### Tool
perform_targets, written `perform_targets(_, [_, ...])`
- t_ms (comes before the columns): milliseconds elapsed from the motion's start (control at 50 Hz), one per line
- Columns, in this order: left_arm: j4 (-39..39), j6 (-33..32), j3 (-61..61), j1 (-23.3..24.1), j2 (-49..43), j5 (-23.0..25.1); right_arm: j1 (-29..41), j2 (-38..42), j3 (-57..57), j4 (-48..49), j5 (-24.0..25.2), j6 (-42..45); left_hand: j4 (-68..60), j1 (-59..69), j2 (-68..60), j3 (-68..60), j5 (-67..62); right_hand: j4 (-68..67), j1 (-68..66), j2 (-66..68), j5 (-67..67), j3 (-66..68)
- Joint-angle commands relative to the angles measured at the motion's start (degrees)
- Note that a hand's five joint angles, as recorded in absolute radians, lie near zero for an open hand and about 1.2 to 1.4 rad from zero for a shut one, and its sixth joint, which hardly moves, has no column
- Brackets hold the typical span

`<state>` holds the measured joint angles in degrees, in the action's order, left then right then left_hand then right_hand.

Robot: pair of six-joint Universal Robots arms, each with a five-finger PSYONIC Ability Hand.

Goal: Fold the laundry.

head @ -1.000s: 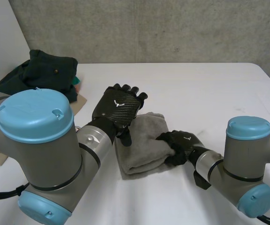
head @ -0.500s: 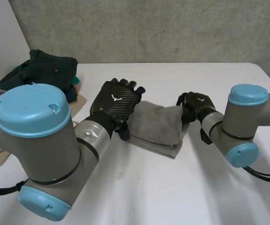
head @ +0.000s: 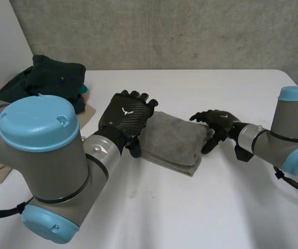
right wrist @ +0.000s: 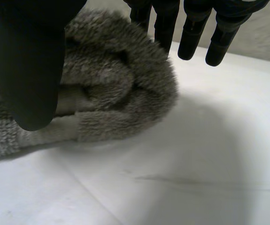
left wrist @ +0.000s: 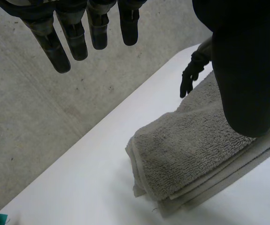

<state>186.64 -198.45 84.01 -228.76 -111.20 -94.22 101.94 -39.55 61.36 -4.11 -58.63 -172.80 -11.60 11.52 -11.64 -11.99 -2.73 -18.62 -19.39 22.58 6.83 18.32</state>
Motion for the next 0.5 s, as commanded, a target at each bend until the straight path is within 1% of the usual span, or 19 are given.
perform_targets(20, [0.0, 0.0, -0.1, 0.0, -0.9, 0.0, 0.2, 3.2, -4.0, -2.1, 3.3, -0.4, 0.0, 0.0, 0.1, 0.4, 1.2, -1.6, -0.8, -2.4, 3.3, 1.9])
perform_targets(60, [0.0, 0.0, -0.1, 0.0, -1.0, 0.0, 0.2, 3.9, -4.8, -2.3, 3.2, -0.6, 0.0, 0.0, 0.1, 0.4, 1.2, -4.7, -4.0, 0.8, 6.5, 5.0])
perform_targets(120, [0.0, 0.0, -0.2, 0.0, -1.3, 0.0, 0.4, 5.2, -6.7, -2.7, 3.4, -1.7, -0.1, 0.2, -0.1, 0.3, 1.0, -24.0, -23.3, 20.1, 25.8, 24.3])
perform_targets(140, [0.0, 0.0, -0.3, 0.0, -1.4, 0.1, 0.4, 5.6, -7.5, -2.7, 3.4, -2.1, -0.1, 0.2, -0.1, 0.3, 1.0, -35.6, -34.8, 31.6, 37.4, 35.9])
perform_targets(160, [0.0, -0.1, -0.3, 0.0, -1.4, 0.1, 0.5, 6.5, -9.0, -2.8, 3.4, -3.1, -0.1, 0.2, -0.1, 0.3, 1.0, -61.1, -60.4, 57.2, 62.9, 61.4])
perform_targets(220, [0.0, 0.0, -0.3, 0.0, -1.4, 0.0, 0.5, 7.6, -11.3, -2.7, 3.0, -5.3, -0.3, 0.4, -0.3, 0.1, 0.8, -61.4, -60.6, 57.4, 63.2, 61.7])
perform_targets(300, [0.0, -0.1, -0.3, -0.1, -1.5, 0.0, 0.2, 10.1, -18.0, -2.6, 1.0, -11.6, -0.1, 0.2, -0.1, 0.3, 1.0, -61.4, -60.6, 57.4, 63.2, 61.7])
perform_targets(340, [0.0, -0.1, -0.3, -0.2, -1.4, 0.0, -0.4, 12.8, -24.7, -2.6, -3.5, -16.5, -0.1, 0.2, -0.1, 0.3, 1.0, -61.4, -60.6, 57.4, 63.2, 61.7])
perform_targets(380, [0.0, -0.1, -0.3, -0.2, -1.4, 0.1, -1.0, 14.8, -29.4, -2.7, -7.8, -19.0, -0.1, 0.2, -0.1, 0.3, 1.0, -61.4, -60.6, 57.4, 63.2, 61.7])
perform_targets(400, [0.0, -0.1, -0.3, -0.3, -1.4, 0.0, -1.7, 16.5, -33.5, -2.8, -12.5, -20.5, -0.1, 0.2, -0.1, 0.3, 1.0, -61.4, -60.6, 57.4, 63.2, 61.7])
perform_targets(460, [0.0, -0.1, -0.5, -0.6, -1.4, 0.0, -3.5, 19.3, -39.7, -3.6, -19.4, -20.7, -0.1, 0.2, -0.1, 0.3, 1.0, -61.4, -60.6, 57.4, 63.2, 61.7])
perform_targets(480, [0.0, -0.2, -0.7, -1.2, -1.4, 0.0, -4.7, 20.7, -43.1, -3.7, -22.9, -20.6, -0.1, 0.2, -0.1, 0.3, 1.0, -61.4, -60.6, 57.4, 63.2, 61.7])
perform_targets(500, [0.0, -0.2, -0.7, -1.4, -1.4, 0.0, -5.3, 21.4, -44.9, -3.7, -24.2, -20.6, -0.1, 0.2, -0.1, 0.3, 1.0, -61.4, -60.6, 57.4, 63.2, 61.7])
